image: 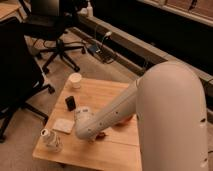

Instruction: Drag the pepper across the table

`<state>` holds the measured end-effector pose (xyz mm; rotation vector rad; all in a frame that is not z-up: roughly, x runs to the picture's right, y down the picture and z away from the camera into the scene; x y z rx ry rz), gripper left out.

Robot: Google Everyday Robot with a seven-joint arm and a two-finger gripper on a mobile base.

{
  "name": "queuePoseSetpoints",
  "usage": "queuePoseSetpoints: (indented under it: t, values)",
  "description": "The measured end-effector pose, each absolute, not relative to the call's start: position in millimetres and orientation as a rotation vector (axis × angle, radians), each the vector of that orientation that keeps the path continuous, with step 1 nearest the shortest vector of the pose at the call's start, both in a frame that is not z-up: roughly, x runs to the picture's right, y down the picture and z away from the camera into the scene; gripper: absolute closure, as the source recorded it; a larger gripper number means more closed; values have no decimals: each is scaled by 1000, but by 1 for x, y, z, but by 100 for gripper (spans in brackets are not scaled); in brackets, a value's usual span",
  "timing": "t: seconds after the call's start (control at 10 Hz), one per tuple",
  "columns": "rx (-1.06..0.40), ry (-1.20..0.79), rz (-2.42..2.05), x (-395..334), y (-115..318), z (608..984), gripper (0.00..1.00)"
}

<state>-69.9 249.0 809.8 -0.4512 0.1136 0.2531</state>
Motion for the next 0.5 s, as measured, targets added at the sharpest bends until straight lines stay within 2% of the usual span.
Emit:
queuePoseSetpoints:
  t: [0.5]
  values:
    - [-450,117,267,-72,234,822,76]
